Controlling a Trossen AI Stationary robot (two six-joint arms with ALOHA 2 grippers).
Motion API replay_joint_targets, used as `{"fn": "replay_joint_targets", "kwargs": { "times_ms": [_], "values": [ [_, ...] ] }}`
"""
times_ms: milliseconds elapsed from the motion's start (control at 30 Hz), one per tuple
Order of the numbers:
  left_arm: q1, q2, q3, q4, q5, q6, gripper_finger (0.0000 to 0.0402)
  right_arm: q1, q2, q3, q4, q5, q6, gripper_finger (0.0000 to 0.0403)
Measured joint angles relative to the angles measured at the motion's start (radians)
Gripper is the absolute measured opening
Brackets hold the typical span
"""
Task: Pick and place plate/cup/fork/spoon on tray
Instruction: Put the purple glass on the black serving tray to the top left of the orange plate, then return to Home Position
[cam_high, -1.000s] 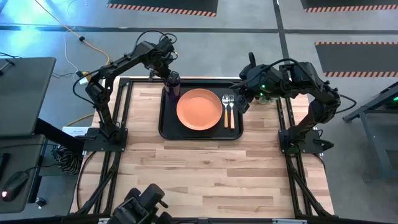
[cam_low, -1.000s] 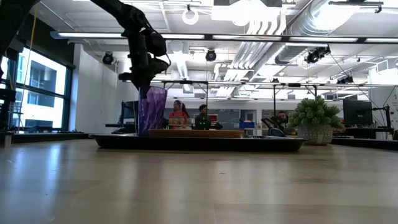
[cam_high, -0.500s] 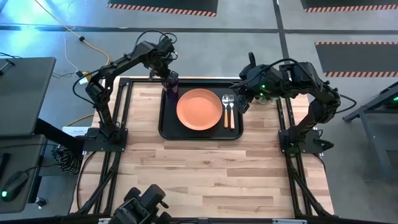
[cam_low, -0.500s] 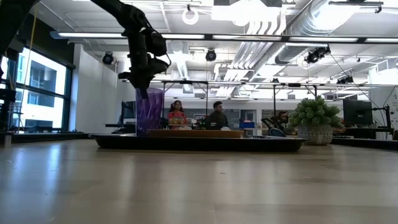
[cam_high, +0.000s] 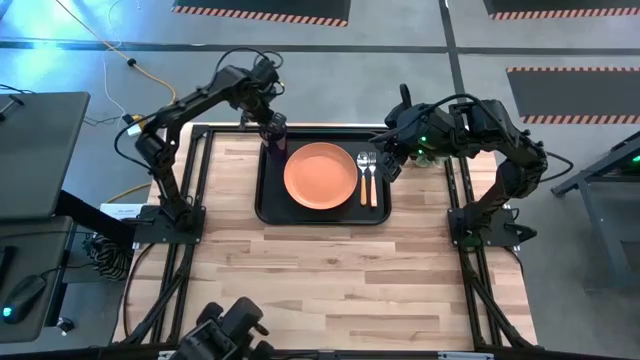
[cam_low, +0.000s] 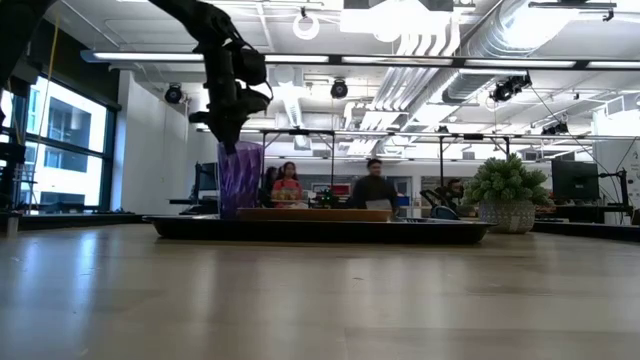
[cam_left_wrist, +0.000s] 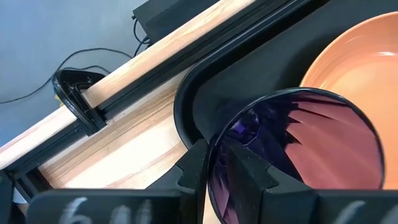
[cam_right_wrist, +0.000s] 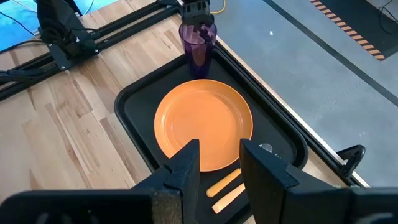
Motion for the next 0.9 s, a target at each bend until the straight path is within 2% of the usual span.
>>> {"fn": "replay_joint_targets", "kwargs": {
  "times_ms": [467, 800, 900],
  "values": [
    [0.001, -0.066, 0.0, -0.005, -0.004, 0.003, 0.0047, 0.0, 0.0, 0.0, 0.0, 0.0, 0.0, 0.0106],
    [-0.013, -0.235, 0.0, -0.007, -0.001, 0.007, 0.0047, 0.0, 0.0, 0.0, 0.017, 0.005, -0.01, 0.0106],
    [-0.043, -0.292, 0.0, -0.004, -0.001, 0.03, 0.0047, 0.0, 0.0, 0.0, 0.021, 0.034, -0.013, 0.0106]
  ]
}}
